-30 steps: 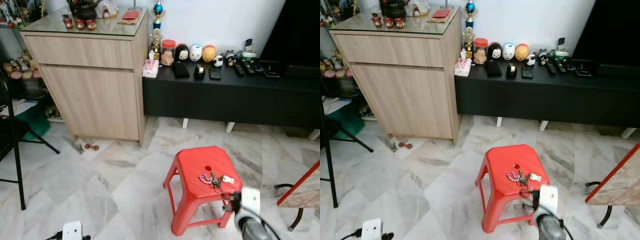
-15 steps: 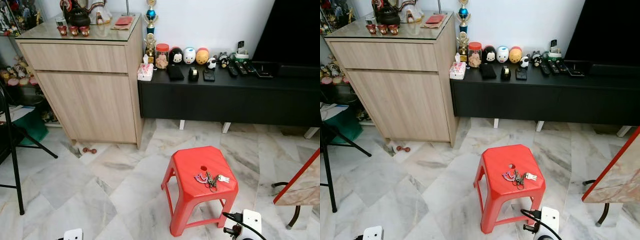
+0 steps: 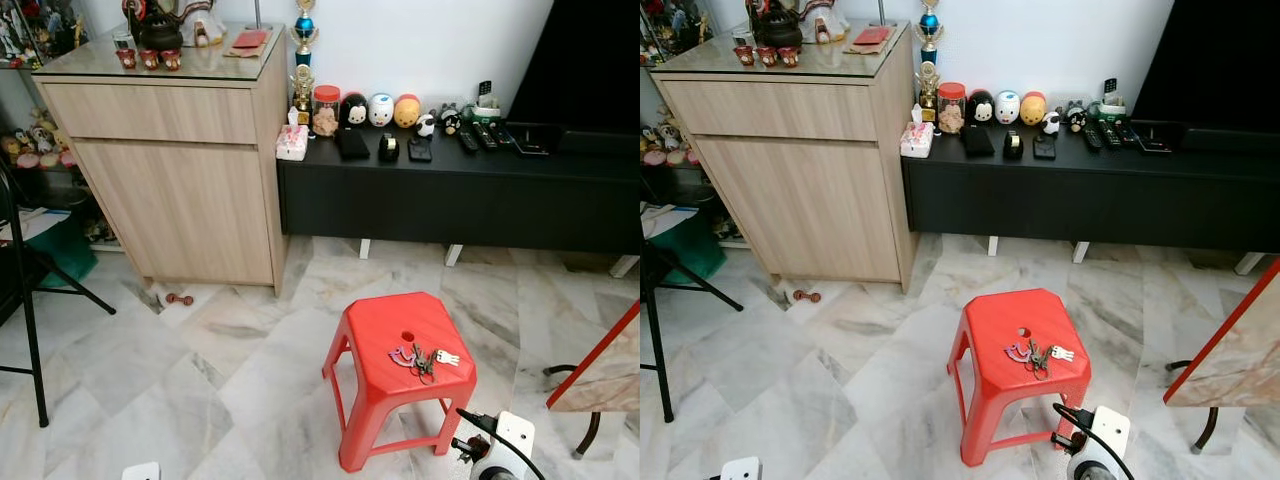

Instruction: Hang keys on a hook

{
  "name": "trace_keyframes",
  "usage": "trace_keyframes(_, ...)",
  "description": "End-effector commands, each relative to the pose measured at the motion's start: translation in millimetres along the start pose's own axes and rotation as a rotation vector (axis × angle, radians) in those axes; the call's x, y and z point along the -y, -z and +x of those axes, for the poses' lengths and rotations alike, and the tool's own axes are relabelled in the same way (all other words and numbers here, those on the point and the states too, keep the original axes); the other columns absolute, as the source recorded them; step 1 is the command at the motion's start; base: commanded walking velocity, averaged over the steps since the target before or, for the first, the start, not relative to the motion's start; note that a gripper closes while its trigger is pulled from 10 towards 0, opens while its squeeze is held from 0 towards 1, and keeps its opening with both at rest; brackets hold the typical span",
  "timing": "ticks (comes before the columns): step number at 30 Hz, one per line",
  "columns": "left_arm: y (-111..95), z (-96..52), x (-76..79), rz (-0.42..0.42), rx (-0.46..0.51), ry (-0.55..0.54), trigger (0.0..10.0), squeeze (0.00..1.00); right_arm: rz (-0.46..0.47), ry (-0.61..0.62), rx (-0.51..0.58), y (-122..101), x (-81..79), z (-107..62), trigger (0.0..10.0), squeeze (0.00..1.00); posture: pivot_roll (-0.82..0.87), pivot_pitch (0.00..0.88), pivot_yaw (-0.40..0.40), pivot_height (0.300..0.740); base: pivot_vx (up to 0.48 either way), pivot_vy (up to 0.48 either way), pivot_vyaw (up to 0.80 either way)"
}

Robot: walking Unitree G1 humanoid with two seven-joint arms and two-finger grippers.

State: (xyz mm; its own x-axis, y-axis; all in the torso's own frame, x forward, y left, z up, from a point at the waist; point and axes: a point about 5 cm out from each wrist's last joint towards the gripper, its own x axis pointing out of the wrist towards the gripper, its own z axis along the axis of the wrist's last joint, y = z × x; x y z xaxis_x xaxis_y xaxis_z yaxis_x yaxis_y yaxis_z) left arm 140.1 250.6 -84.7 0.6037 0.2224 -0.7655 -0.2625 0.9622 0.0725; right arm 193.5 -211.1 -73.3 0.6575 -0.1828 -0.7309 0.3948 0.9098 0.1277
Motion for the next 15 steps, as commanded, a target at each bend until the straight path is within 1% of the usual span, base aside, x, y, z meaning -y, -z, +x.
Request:
trace_keyframes(1,7,-1.4,2.2,-0.003,-0.033,0.003,10.0,0.00,-0.004,0.005,0.028,-8,3.7,1.2,10.0,0.00,0.20,0.000,-0.064,0.740,0.000,-0.270,0.00)
trace_keyframes(4,8,-1.8,1.2,-0.006,-0.031,0.002,10.0,0.00,-0.016,-0.003,0.026,-7,1.9,1.2,10.0,0.00,0.21,0.000,-0.065,0.740,0.000,-0.271,0.00)
trace_keyframes(10,10,-4.1,-7.9,-0.010,-0.026,-0.005,10.0,0.00,-0.010,-0.015,0.030,-7,-3.0,1.4,10.0,0.00,0.21,0.000,-0.064,0.740,0.000,-0.268,0.00)
trace_keyframes(15,11,-4.7,-8.4,-0.016,-0.025,-0.003,10.0,0.00,-0.010,-0.026,0.036,-8,-5.4,1.8,10.0,0.00,0.21,0.000,-0.067,0.740,0.000,-0.269,0.00)
